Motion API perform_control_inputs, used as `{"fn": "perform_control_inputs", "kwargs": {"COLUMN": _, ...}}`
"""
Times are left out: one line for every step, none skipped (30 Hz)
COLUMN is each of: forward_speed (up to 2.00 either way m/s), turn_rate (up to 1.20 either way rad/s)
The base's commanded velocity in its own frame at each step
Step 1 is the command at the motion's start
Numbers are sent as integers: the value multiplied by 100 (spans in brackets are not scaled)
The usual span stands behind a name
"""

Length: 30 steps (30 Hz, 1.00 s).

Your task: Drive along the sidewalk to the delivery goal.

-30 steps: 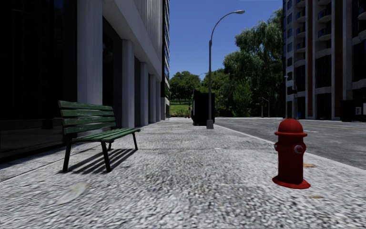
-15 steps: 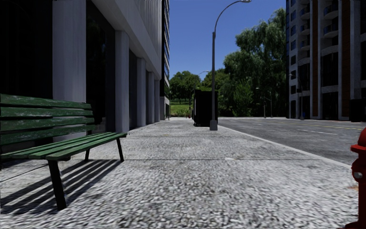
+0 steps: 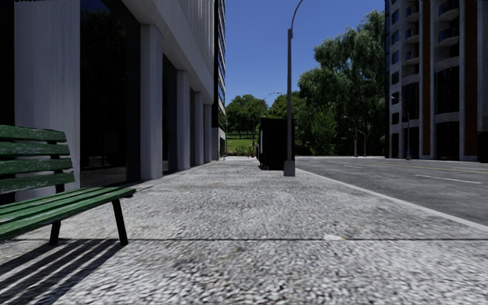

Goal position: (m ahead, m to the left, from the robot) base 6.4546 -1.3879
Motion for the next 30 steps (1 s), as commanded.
{"fn": "perform_control_inputs", "kwargs": {"forward_speed": 200, "turn_rate": 0}}
{"fn": "perform_control_inputs", "kwargs": {"forward_speed": 200, "turn_rate": 0}}
{"fn": "perform_control_inputs", "kwargs": {"forward_speed": 200, "turn_rate": 0}}
{"fn": "perform_control_inputs", "kwargs": {"forward_speed": 200, "turn_rate": 0}}
{"fn": "perform_control_inputs", "kwargs": {"forward_speed": 200, "turn_rate": 0}}
{"fn": "perform_control_inputs", "kwargs": {"forward_speed": 200, "turn_rate": 0}}
{"fn": "perform_control_inputs", "kwargs": {"forward_speed": 200, "turn_rate": 0}}
{"fn": "perform_control_inputs", "kwargs": {"forward_speed": 200, "turn_rate": 0}}
{"fn": "perform_control_inputs", "kwargs": {"forward_speed": 200, "turn_rate": 0}}
{"fn": "perform_control_inputs", "kwargs": {"forward_speed": 200, "turn_rate": 0}}
{"fn": "perform_control_inputs", "kwargs": {"forward_speed": 200, "turn_rate": 0}}
{"fn": "perform_control_inputs", "kwargs": {"forward_speed": 200, "turn_rate": 0}}
{"fn": "perform_control_inputs", "kwargs": {"forward_speed": 200, "turn_rate": 0}}
{"fn": "perform_control_inputs", "kwargs": {"forward_speed": 200, "turn_rate": 0}}
{"fn": "perform_control_inputs", "kwargs": {"forward_speed": 200, "turn_rate": 0}}
{"fn": "perform_control_inputs", "kwargs": {"forward_speed": 200, "turn_rate": 0}}
{"fn": "perform_control_inputs", "kwargs": {"forward_speed": 200, "turn_rate": 0}}
{"fn": "perform_control_inputs", "kwargs": {"forward_speed": 200, "turn_rate": 0}}
{"fn": "perform_control_inputs", "kwargs": {"forward_speed": 200, "turn_rate": -5}}
{"fn": "perform_control_inputs", "kwargs": {"forward_speed": 200, "turn_rate": -10}}
{"fn": "perform_control_inputs", "kwargs": {"forward_speed": 200, "turn_rate": -10}}
{"fn": "perform_control_inputs", "kwargs": {"forward_speed": 200, "turn_rate": -11}}
{"fn": "perform_control_inputs", "kwargs": {"forward_speed": 200, "turn_rate": -13}}
{"fn": "perform_control_inputs", "kwargs": {"forward_speed": 200, "turn_rate": -21}}
{"fn": "perform_control_inputs", "kwargs": {"forward_speed": 200, "turn_rate": -28}}
{"fn": "perform_control_inputs", "kwargs": {"forward_speed": 200, "turn_rate": -28}}
{"fn": "perform_control_inputs", "kwargs": {"forward_speed": 200, "turn_rate": -34}}
{"fn": "perform_control_inputs", "kwargs": {"forward_speed": 200, "turn_rate": -36}}
{"fn": "perform_control_inputs", "kwargs": {"forward_speed": 200, "turn_rate": -37}}
{"fn": "perform_control_inputs", "kwargs": {"forward_speed": 200, "turn_rate": -37}}
